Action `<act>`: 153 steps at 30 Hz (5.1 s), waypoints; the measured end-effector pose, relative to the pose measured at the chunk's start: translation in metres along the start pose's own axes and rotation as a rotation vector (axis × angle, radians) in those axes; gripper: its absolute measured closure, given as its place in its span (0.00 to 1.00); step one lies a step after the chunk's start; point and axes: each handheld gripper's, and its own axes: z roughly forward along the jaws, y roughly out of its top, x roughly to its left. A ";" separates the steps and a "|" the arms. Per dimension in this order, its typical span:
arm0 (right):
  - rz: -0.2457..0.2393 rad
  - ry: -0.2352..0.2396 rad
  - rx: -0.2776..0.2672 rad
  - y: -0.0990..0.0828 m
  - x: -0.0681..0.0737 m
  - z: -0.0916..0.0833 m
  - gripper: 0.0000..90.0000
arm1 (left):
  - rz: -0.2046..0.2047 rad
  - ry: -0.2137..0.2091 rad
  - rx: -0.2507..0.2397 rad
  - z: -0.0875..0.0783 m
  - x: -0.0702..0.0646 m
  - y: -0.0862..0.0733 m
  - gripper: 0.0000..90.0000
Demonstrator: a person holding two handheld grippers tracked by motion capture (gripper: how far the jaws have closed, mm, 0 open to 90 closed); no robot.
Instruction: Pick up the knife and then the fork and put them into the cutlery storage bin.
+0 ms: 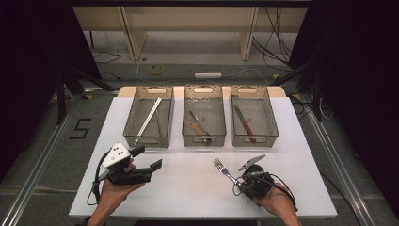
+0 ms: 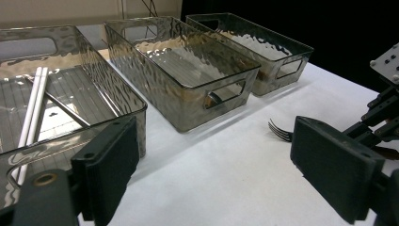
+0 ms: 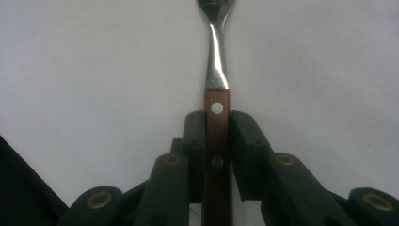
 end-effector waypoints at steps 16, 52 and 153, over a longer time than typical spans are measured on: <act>0.009 0.045 -0.064 0.000 -0.007 -0.009 0.86 | -0.001 0.000 0.000 0.000 0.000 0.000 0.17; 0.068 0.108 -0.194 0.000 -0.023 -0.035 0.86 | -0.009 0.002 -0.002 0.000 0.001 0.000 0.17; 0.354 -0.109 -0.327 0.131 -0.154 -0.048 0.86 | -0.027 -0.007 -0.021 -0.002 0.002 0.000 0.17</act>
